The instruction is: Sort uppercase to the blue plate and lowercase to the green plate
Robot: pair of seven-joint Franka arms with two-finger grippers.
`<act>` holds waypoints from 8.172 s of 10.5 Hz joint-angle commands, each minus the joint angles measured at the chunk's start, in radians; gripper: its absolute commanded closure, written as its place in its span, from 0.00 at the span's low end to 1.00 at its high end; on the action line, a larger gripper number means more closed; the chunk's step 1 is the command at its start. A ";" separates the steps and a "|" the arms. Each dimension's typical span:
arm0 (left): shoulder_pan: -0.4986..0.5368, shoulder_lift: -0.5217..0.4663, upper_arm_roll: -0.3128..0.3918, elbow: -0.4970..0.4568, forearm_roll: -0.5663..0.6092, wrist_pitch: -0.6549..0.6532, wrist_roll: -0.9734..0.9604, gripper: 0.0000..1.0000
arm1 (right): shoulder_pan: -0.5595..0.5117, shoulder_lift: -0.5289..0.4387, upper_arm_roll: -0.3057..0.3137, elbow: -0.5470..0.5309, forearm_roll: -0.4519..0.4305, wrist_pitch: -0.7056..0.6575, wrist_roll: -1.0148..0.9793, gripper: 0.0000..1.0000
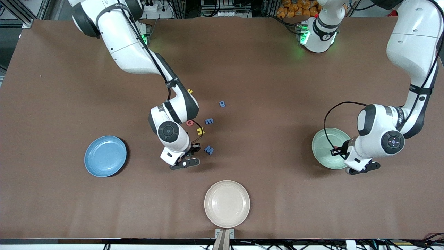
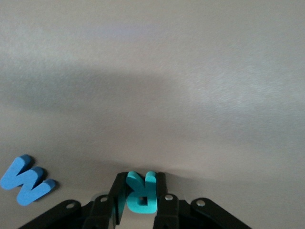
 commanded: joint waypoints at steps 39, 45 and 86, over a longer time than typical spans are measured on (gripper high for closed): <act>-0.726 0.098 -0.182 -0.097 0.192 0.264 -1.109 1.00 | -0.197 -0.334 0.013 -0.276 0.084 -0.165 -0.253 0.00; -0.593 -0.072 -0.183 -0.102 0.196 0.149 -0.968 1.00 | -0.124 -0.334 0.012 -0.276 0.082 -0.162 -0.101 0.00; 0.075 -0.097 -0.349 0.031 0.095 -0.124 -0.061 0.00 | 0.079 -0.251 -0.010 -0.383 -0.065 0.126 0.216 1.00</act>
